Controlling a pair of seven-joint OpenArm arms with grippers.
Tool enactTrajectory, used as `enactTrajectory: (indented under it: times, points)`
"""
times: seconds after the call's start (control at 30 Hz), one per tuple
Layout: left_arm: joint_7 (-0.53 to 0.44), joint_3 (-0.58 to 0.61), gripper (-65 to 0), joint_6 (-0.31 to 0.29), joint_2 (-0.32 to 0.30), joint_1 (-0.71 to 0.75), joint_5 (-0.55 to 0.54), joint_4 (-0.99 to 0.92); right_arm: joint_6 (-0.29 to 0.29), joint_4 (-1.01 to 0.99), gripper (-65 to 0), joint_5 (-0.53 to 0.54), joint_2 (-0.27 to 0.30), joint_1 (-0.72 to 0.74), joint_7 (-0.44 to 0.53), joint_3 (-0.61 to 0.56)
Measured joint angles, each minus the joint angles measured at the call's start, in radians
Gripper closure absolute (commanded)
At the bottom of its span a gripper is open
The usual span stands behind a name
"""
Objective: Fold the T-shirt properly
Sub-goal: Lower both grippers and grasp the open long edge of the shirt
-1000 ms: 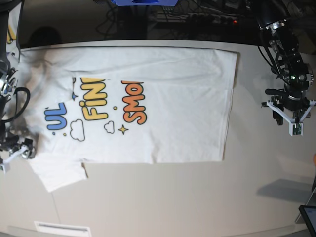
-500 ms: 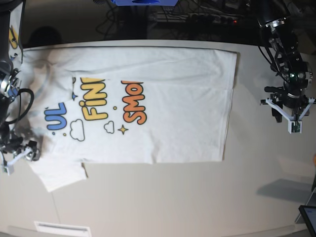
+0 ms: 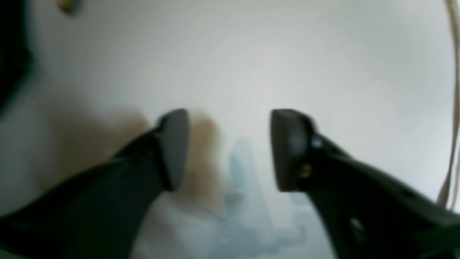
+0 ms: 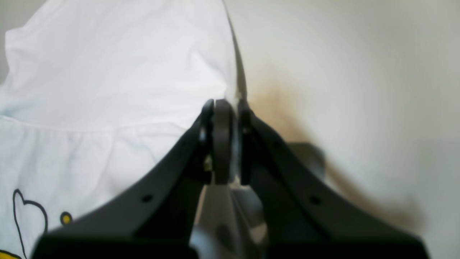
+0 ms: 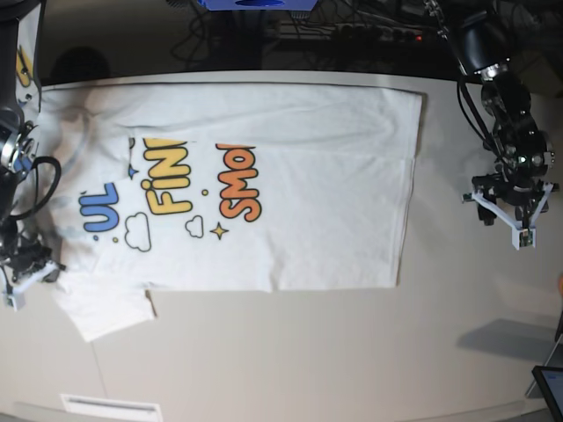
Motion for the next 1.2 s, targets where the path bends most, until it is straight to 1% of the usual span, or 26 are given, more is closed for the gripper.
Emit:
enactTrajectory:
  times: [0.07, 0.1, 0.17, 0.27, 0.4, 0.5, 0.67, 0.8, 1.0, 1.1, 1.2]
  points:
    - [0.002, -0.002, -45.3, 0.0, -0.004, -0.038, -0.092, -0.061, -0.002, 0.0, -1.6, -0.001, 0.0, 0.0, 0.009, 0.0]
    - [-0.002, -0.002, -46.2, 0.0, -0.01, -0.051, -0.158, -0.083, -0.002, 0.0, -1.6, -0.001, 0.0, -0.001, 0.022, 0.0]
    - [-0.003, 0.002, -46.2, -0.001, -0.03, -0.065, -0.263, -0.116, -0.002, 0.0, -1.6, 0.0, 0.001, -0.005, 0.029, 0.0]
    - [-0.003, -0.001, -47.0, 0.005, -0.054, -0.076, -0.359, -0.157, -0.002, 0.001, -1.6, 0.004, 0.0, -0.025, 0.046, 0.0]
    - [-0.004, 0.013, -48.9, 0.006, -0.04, -0.168, -0.375, -0.265, 0.0, 0.001, -1.6, 0.003, 0.0, -0.025, 0.044, 0.0]
    - [-0.008, 0.083, -48.4, 0.004, -0.037, -0.242, -0.375, -0.381, 0.0, 0.001, -1.6, 0.003, 0.002, -0.026, 0.044, 0.0]
    - [-0.002, 0.183, -48.4, 0.007, -0.034, -0.326, -0.371, -0.518, 0.0, 0.001, -1.6, 0.003, 0.004, -0.026, 0.044, 0.0]
    - [-0.032, 0.192, -48.4, 0.007, -0.022, -0.406, -0.38, -0.642, 0.0, 0.001, -1.6, 0.003, 0.003, -0.026, 0.043, 0.0]
    - [-0.045, 0.197, -48.4, 0.007, -0.023, -0.474, -0.387, -0.747, 0.0, 0.001, -1.6, 0.003, 0.003, -0.027, 0.044, 0.0]
    - [-0.053, 0.198, -48.4, 0.007, -0.013, -0.481, -0.386, -0.756, 0.0, 0.001, -1.6, 0.003, 0.004, -0.027, 0.044, 0.0]
    - [-0.064, 0.259, -48.2, 0.007, -0.003, -0.491, -0.329, -0.753, 0.0, 0.001, -1.6, 0.003, 0.004, -0.027, 0.044, 0.0]
